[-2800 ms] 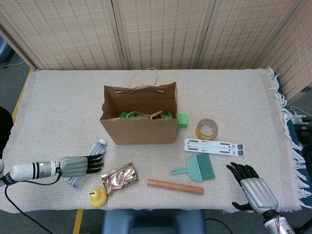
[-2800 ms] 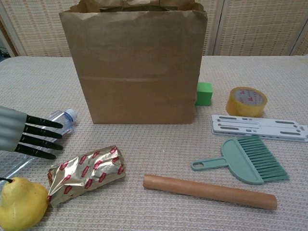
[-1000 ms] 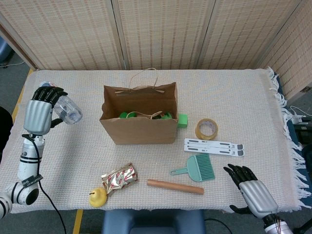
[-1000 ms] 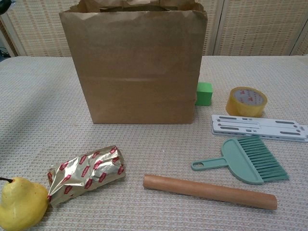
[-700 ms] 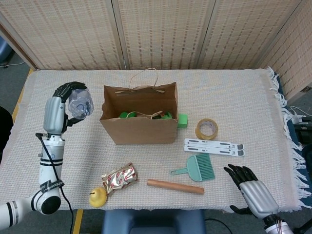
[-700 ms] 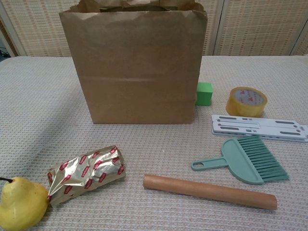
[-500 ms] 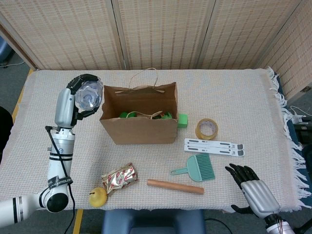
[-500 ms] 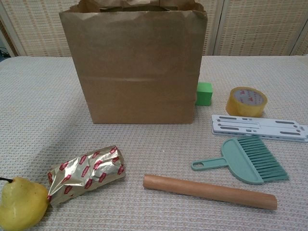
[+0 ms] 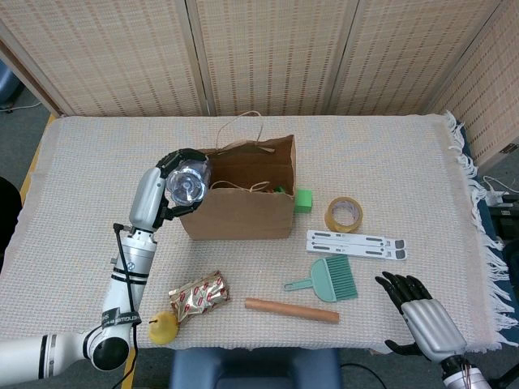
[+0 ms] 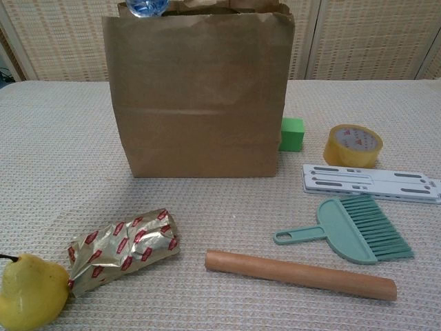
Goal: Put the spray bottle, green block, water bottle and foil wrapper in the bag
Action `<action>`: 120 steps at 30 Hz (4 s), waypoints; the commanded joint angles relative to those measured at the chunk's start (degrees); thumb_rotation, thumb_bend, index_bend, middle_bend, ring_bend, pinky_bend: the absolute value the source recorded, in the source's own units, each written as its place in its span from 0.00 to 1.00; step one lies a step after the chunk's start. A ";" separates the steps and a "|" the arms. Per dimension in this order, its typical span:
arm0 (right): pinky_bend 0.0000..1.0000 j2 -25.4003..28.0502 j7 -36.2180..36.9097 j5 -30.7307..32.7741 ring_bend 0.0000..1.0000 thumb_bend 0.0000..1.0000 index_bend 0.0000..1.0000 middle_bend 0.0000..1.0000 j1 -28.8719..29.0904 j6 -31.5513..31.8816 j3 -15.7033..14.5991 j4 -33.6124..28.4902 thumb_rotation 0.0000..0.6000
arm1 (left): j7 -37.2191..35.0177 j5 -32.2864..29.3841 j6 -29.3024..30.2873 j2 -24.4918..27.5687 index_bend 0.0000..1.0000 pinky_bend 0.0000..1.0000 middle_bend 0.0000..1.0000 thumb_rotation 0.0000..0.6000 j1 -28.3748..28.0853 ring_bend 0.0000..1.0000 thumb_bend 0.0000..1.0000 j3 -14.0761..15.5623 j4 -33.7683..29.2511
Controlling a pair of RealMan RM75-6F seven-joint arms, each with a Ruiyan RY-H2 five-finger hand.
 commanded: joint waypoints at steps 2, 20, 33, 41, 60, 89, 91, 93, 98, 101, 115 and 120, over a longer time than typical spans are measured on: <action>0.00 -0.04 -0.10 0.33 0.00 0.06 0.00 0.00 0.10 -0.27 0.05 0.06 1.00 | -0.28 0.94 0.34 -1.83 0.57 0.71 0.59 1.00 -1.02 0.53 0.62 -0.20 -0.48; 0.00 0.22 0.20 0.63 0.00 0.06 0.00 0.00 0.22 -0.27 0.37 -0.16 1.00 | 2.30 7.37 -6.09 -3.89 0.39 0.50 0.32 1.00 -4.60 0.30 0.53 5.26 7.93; 0.00 0.29 0.55 1.64 0.00 0.06 0.00 0.00 0.66 -0.93 0.71 0.18 1.00 | 3.52 7.62 -9.44 -3.47 0.00 0.12 0.00 1.00 -5.83 0.00 0.40 6.53 10.03; 0.00 -0.05 -0.05 1.53 0.00 0.06 0.00 0.00 0.51 -0.80 0.61 0.14 1.00 | 5.60 4.63 -9.53 -2.56 0.00 0.12 0.00 1.00 -5.23 0.00 0.41 6.65 9.35; 0.00 -0.21 -0.53 1.66 0.00 0.06 0.00 0.00 0.43 -0.65 0.63 0.16 1.00 | 15.67 -7.67 -8.58 -0.58 0.00 0.10 0.00 1.00 -8.34 0.00 0.37 2.57 6.33; 0.00 0.26 -0.01 0.69 0.00 0.06 0.00 0.00 0.10 -0.59 0.14 -0.20 1.00 | -8.51 16.17 -4.91 21.56 0.15 0.24 0.05 1.00 10.79 0.03 0.50 12.58 13.42; 0.00 0.22 -0.13 0.55 0.00 0.06 0.00 0.00 0.02 -0.50 0.08 -0.21 1.00 | -10.96 21.78 -4.75 22.81 0.15 0.25 0.06 1.00 12.09 0.03 0.49 15.45 16.63; 0.00 0.20 -0.18 0.32 0.00 0.06 0.00 0.00 -0.14 -0.24 0.05 -0.24 1.00 | -12.97 29.36 -2.98 23.46 0.15 0.25 0.06 1.00 13.46 0.03 0.49 19.07 21.84; 0.00 0.00 -0.42 -0.05 0.00 0.06 0.00 0.00 -0.37 -0.01 -0.08 -0.09 1.00 | -18.56 45.48 4.72 22.25 0.10 0.25 0.03 1.00 16.48 0.03 0.42 27.57 37.40; 0.00 -0.27 -0.86 0.02 0.00 0.06 0.00 0.00 -0.39 -0.19 -0.15 -0.02 1.00 | -21.60 52.05 10.42 20.54 0.07 0.24 0.01 1.00 18.14 0.03 0.40 31.43 46.42; 0.00 -1.33 -2.47 0.11 0.00 0.06 0.00 0.00 -0.79 0.33 -0.06 0.34 1.00 | -25.21 67.06 32.05 13.17 0.00 0.19 0.00 1.00 26.81 0.00 0.38 43.73 68.48; 0.00 -1.91 -3.36 0.55 0.00 0.06 0.00 0.00 -0.71 -0.14 -0.14 0.47 1.00 | -22.88 68.72 33.16 12.19 0.00 0.17 0.00 1.00 27.23 0.00 0.38 45.18 65.17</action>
